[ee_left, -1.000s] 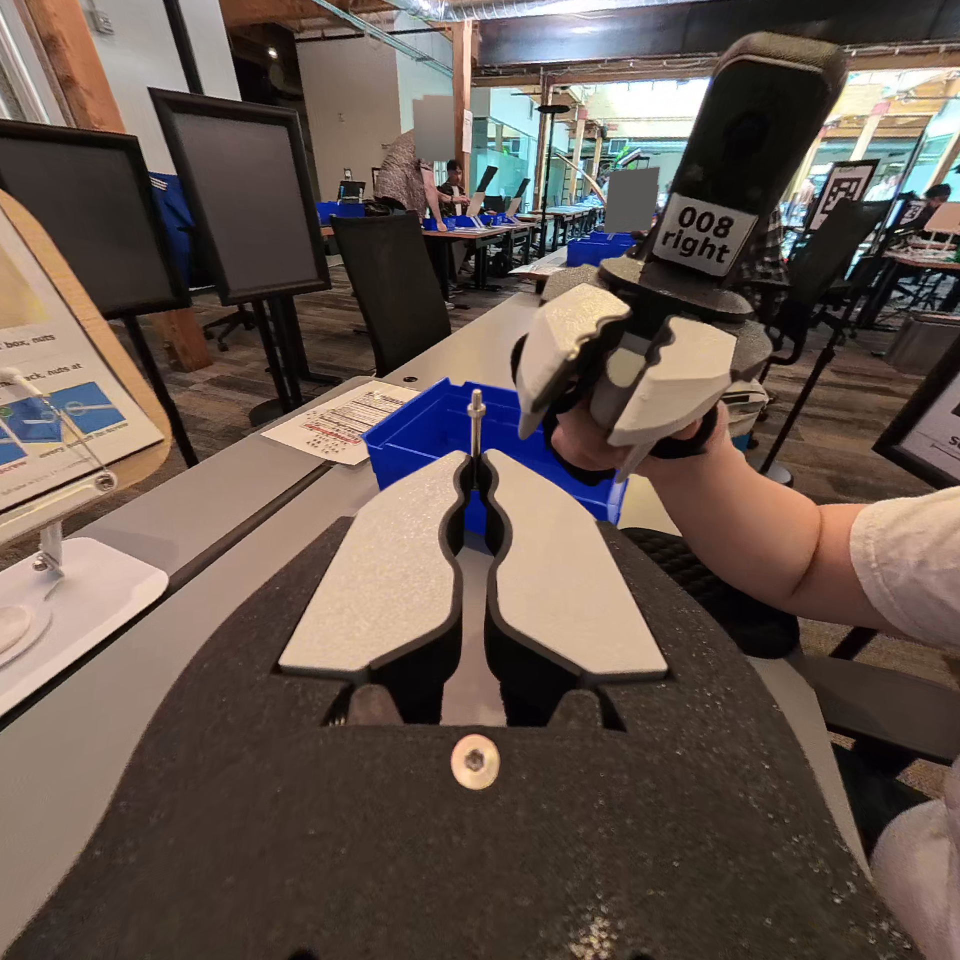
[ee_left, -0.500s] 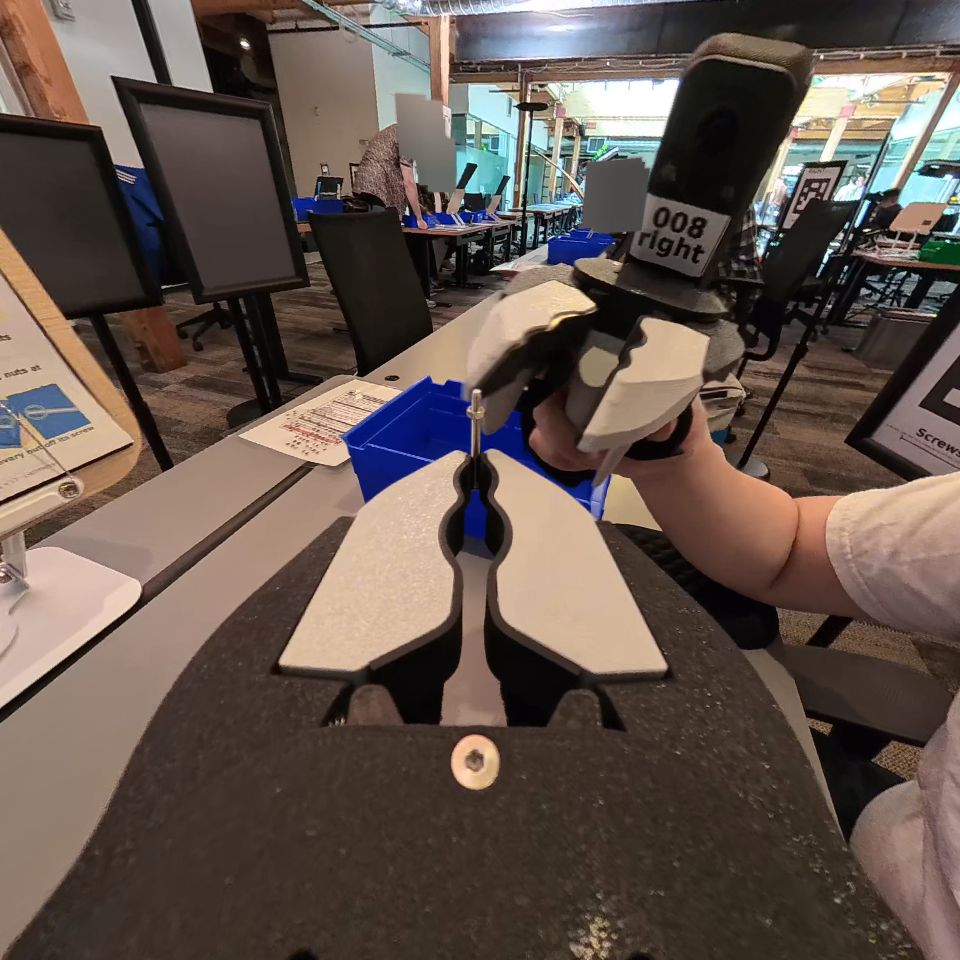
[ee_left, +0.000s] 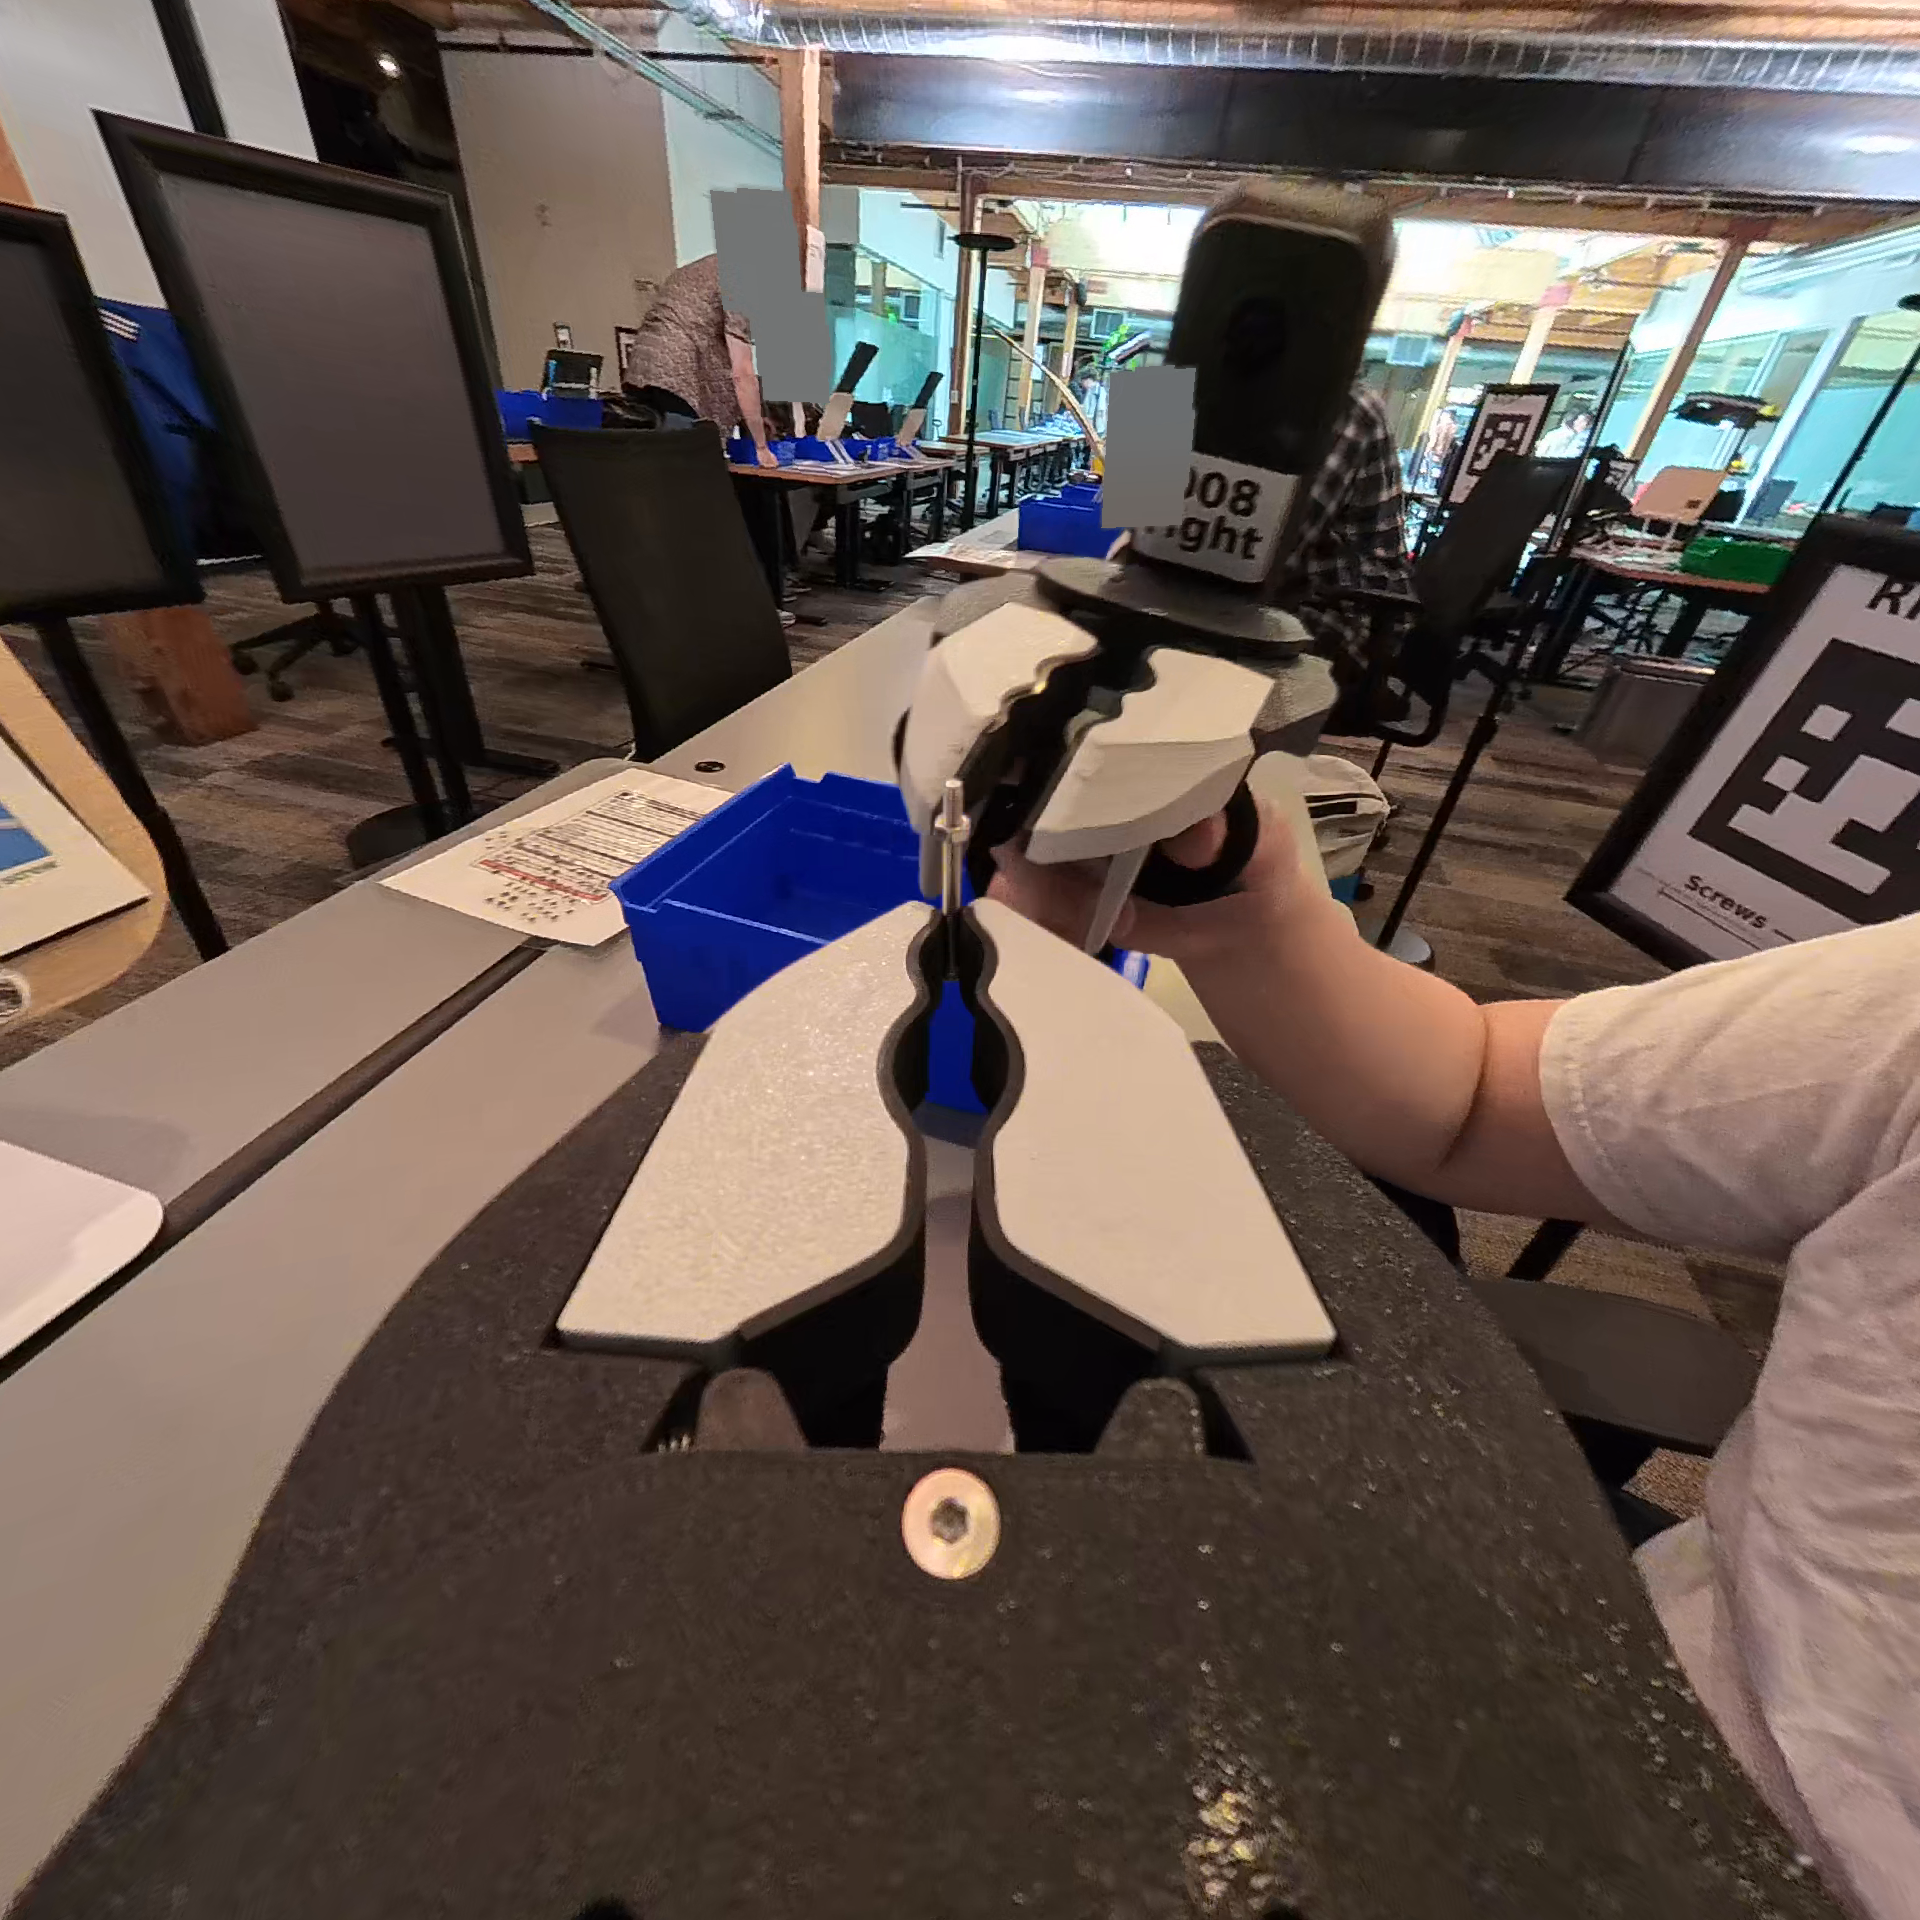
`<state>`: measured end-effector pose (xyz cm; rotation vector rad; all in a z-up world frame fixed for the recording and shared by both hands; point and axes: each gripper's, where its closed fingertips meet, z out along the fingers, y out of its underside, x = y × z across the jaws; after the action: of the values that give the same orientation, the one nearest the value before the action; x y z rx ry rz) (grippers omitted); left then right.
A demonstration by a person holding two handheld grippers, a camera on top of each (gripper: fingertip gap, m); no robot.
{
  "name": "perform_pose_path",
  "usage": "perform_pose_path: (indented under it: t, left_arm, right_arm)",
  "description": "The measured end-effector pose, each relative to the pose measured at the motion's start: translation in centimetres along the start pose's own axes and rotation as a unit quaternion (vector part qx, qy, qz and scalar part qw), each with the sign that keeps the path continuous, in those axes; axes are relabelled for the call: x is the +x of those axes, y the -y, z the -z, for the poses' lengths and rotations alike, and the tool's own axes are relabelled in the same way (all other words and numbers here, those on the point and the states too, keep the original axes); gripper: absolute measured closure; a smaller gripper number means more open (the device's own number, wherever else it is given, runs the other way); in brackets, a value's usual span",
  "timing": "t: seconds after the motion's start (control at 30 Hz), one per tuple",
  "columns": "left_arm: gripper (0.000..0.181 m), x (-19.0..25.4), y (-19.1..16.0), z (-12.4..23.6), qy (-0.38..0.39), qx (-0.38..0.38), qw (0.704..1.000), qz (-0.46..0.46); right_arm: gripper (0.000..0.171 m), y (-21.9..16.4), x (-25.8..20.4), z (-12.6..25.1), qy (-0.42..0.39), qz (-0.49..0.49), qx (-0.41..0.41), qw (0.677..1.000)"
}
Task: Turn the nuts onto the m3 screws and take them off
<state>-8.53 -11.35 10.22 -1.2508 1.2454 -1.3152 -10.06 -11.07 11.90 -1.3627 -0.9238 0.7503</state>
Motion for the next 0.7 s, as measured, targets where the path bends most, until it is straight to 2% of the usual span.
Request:
perform_pose_path:
  t: [0.1, 0.3, 0.5, 0.53, 0.63, 0.7]
  left_arm:
    - [0.18, 0.4, -0.1, -0.2, -0.008, -0.005, 1.0, -0.003]
    - [0.18, 0.9, -0.4, -0.4, -0.021, -0.013, 1.0, -0.007]
    - [0.179, 1.2, -0.4, -0.4, -0.035, -0.015, 0.999, -0.001]
    - [0.176, 1.1, -0.4, -0.4, -0.034, -0.012, 0.999, 0.004]
    - [0.143, 0.0, -0.3, -0.4, -0.004, -0.011, 1.0, 0.011]
    - [0.131, -0.5, -0.3, -0.2, 0.013, -0.014, 1.0, 0.007]
  right_arm:
    - [0.158, -0.3, -0.5, -0.4, 0.038, -0.028, 0.009, 0.999]
    - [0.168, -0.6, -0.7, -0.5, 0.072, -0.055, 0.019, 0.996]
    - [0.169, -0.6, -0.9, -0.3, 0.102, -0.073, 0.032, 0.992]
    - [0.169, -0.5, -0.6, -0.3, 0.101, -0.081, 0.036, 0.991]
    - [0.169, -0.1, 0.7, 0.5, 0.098, -0.121, 0.063, 0.986]
    - [0.169, 0.2, 1.7, 1.4, 0.091, -0.145, 0.072, 0.983]
